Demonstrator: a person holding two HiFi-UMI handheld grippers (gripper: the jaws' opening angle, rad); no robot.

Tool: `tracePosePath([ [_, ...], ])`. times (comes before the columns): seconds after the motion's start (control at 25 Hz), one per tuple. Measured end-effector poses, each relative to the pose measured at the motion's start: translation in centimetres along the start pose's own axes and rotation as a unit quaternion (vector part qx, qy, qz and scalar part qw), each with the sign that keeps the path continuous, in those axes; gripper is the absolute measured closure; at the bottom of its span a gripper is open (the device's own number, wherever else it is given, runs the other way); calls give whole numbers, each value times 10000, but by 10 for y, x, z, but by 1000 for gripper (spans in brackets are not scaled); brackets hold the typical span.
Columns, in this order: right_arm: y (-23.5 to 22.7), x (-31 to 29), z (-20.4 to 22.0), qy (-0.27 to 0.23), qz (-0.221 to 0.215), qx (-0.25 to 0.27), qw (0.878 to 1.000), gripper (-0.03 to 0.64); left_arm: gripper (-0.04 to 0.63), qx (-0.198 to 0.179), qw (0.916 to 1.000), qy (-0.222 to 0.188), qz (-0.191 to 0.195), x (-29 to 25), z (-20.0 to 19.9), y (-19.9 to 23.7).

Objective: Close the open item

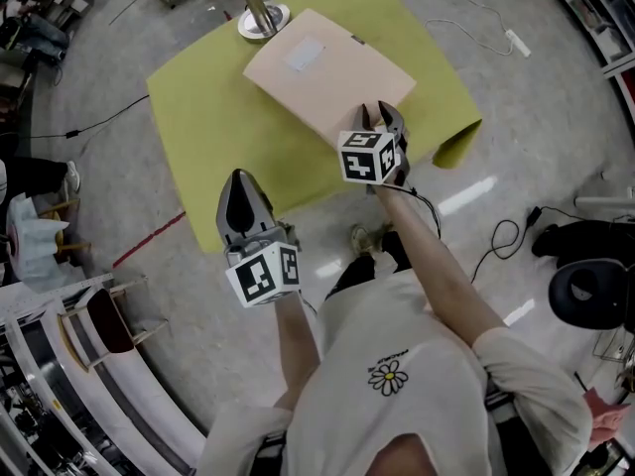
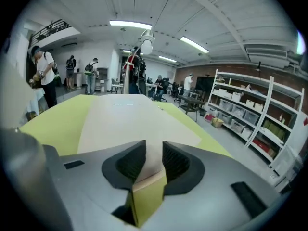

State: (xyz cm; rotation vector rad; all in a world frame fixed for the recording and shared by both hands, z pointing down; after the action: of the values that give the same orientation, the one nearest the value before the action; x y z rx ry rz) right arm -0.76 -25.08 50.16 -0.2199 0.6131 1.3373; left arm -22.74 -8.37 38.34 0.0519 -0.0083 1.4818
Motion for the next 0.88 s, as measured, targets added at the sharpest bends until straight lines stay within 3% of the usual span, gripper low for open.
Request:
tracePosePath([
  [0.08,6,-2,-1,142,-244,-25,9996,594,581,3,10000,-14,9,0,0,1],
  [0.12,8,-3,-2,234,-329,-29,9992,604,581,-14,10000,-21,19,0,0,1],
  [0.44,7,-12,-10,810,-872,614,9910,606,581,-39,9999,53,130,-1,4,-7],
  [0.6,8,-14,-16,1330,-1287,1028,9773,606,581,-2,9998,35,181,2,4,-12],
  [0.88,2,-26,-23,2092,-1852,1001,9549,606,581,-45,9997,147,180,3,7,-20],
])
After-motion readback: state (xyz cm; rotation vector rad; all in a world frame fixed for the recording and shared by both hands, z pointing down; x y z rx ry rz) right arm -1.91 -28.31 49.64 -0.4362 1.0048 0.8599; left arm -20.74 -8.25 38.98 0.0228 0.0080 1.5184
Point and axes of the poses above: the fingertips, and each gripper's own axes: x backward along the fingers, y to its left, z out of its underside, the point moved 6 cm from there along x, backward along the fingers, and after that the axes turned 2 degrees about -z, right-handed, at the moved point
